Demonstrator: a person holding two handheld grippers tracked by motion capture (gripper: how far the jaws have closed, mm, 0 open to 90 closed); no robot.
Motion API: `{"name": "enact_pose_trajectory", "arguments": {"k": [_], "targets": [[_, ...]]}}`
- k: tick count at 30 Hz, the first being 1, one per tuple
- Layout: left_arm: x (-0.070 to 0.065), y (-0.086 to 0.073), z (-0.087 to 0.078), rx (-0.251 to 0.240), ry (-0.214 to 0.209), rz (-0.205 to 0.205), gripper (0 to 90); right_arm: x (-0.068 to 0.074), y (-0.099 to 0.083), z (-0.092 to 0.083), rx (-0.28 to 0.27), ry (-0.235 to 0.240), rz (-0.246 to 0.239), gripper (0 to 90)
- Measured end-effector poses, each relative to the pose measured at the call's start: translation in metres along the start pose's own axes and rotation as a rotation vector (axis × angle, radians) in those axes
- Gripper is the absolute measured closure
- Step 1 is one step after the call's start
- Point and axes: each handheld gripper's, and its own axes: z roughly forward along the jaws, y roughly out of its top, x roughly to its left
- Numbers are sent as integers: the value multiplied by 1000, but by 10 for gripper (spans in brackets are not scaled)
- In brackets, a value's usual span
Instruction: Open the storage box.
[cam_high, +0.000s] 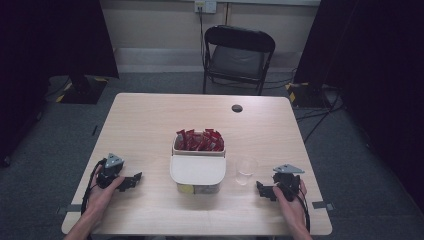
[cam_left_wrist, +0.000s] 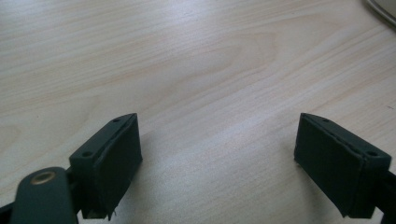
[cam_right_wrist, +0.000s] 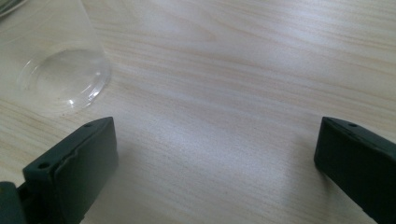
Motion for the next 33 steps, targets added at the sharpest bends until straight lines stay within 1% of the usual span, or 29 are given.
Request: {"name": "enact_pose_trajectory", "arguments": {"k": [4, 6, 7, 8, 9, 13, 19, 21, 25, 26, 29, 31, 33], "targets": [[0, 1, 0, 7, 2, 1, 151, 0, 0, 0, 2, 1, -2, 0], [1, 1, -2, 13, -11, -1, 154, -1, -1, -1, 3, 1, -4, 0], [1, 1, -2, 13, -11, -1, 155, -1, -1, -1, 3, 1, -4, 0], [0, 0, -3, 10, -17, -15, 155, -1, -1, -1, 3, 1, -3, 0], [0, 1, -3, 11, -20, -17, 156, -1, -1, -1, 3, 2, -4, 0], [-1, 2, -5, 4, -21, -2, 157, -1, -1, -1, 2, 4, -8, 0], [-2, 2, -7, 5, -36, -3, 158, -1, -1, -1, 2, 5, -9, 0], [-4, 3, -9, 3, -54, -4, 158, -2, -1, -1, 0, 8, -12, 0], [-5, 4, -12, -5, -68, -2, 158, -2, -1, -1, 0, 14, -17, 0], [-6, 4, -12, -7, -74, -8, 158, -2, -1, -1, 0, 14, -17, 0], [-7, 4, -14, -9, -98, -10, 158, -3, -2, -2, 0, 21, -20, 0], [-8, 5, -14, -6, -117, -21, 161, -3, -2, -2, 0, 20, -21, 0], [-9, 5, -15, -10, -128, -14, 163, -3, -2, -2, -1, 20, -21, 0]]}}
